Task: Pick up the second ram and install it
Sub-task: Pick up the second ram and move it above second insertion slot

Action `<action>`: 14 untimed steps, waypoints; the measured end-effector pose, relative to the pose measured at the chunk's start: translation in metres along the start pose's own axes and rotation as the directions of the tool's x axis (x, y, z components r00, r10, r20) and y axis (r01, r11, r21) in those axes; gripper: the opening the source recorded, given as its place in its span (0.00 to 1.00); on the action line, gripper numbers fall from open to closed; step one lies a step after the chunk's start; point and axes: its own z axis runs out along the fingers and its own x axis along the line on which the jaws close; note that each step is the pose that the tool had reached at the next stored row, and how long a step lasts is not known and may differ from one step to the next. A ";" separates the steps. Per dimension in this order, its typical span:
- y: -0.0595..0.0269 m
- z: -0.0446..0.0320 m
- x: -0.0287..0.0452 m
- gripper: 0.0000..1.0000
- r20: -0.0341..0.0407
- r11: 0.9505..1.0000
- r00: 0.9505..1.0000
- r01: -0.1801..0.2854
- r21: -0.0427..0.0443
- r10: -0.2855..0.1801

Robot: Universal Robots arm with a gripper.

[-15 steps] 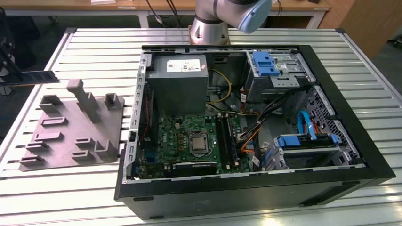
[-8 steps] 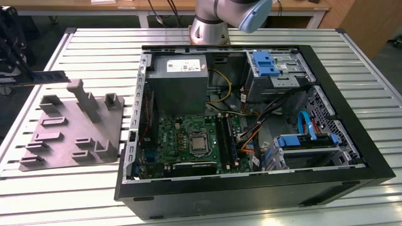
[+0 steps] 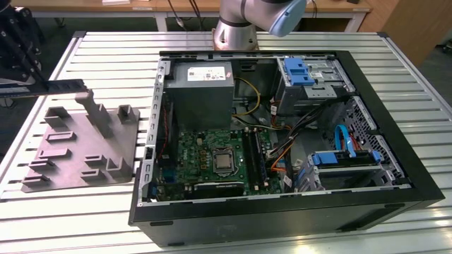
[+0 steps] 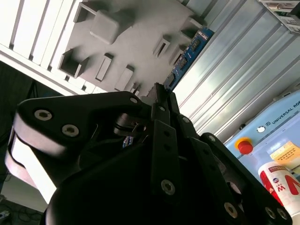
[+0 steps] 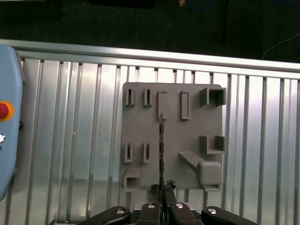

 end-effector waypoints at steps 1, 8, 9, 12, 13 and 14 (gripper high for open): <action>-0.0024 -0.0001 0.0001 0.14 0.000 1.000 1.000 0.000 0.000 0.000; -0.0175 -0.0006 0.0009 0.14 0.000 1.000 1.000 0.000 0.000 0.000; -0.0194 -0.0007 0.0010 0.14 0.000 1.000 1.000 0.000 0.000 0.000; -0.0256 -0.0009 0.0013 0.14 0.000 1.000 1.000 0.000 0.000 0.000; -0.0276 -0.0010 0.0014 0.14 0.000 1.000 1.000 0.000 0.000 0.000; -0.0296 -0.0011 0.0015 0.14 0.000 1.000 1.000 0.000 0.000 0.000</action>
